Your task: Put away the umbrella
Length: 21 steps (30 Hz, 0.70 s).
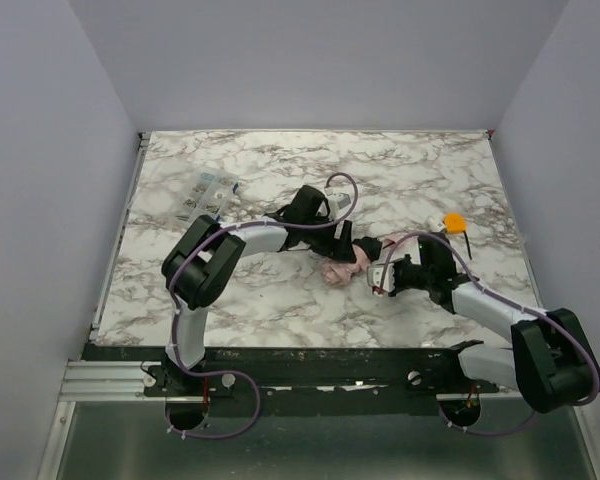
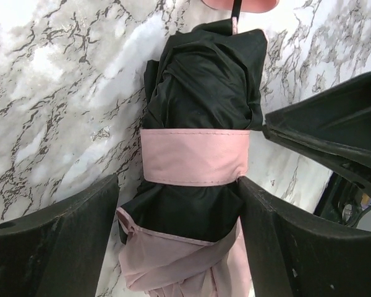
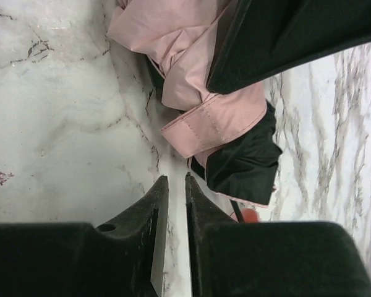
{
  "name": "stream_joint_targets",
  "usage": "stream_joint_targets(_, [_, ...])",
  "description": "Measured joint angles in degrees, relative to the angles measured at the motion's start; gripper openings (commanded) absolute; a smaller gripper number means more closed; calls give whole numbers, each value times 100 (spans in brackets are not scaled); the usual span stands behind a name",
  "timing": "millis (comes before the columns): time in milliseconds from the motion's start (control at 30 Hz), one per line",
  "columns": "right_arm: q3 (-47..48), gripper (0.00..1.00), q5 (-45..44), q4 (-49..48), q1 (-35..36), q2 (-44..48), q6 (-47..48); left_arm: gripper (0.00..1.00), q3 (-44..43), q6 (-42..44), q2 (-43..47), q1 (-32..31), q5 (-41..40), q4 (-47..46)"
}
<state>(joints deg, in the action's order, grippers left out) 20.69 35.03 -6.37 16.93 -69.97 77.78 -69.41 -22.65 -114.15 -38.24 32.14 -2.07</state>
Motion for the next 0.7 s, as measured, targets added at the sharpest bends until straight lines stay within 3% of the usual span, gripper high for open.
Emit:
stream_joint_targets(133, [358, 35, 149, 601, 0, 177, -214, 79, 48, -94, -4, 90, 127, -81])
stream_joint_targets(200, [656, 43, 168, 866, 2, 175, -310, 95, 127, -105, 22, 157, 227, -164])
stream_joint_targets(233, [800, 49, 173, 975, 2, 173, -363, 98, 168, -94, 61, 205, 286, -173])
stream_joint_targets(367, [1327, 59, 192, 1307, -37, 50, -734, 99, 184, 59, 238, 343, 367, -70])
stream_joint_targets(467, [1652, 58, 192, 1438, -116, -103, -1169, 98, 184, 260, 446, 415, 365, 79])
stream_joint_targets(700, [1784, 36, -332, 1036, -553, -140, -3289, 99, 778, 673, 1576, 424, 4, -2])
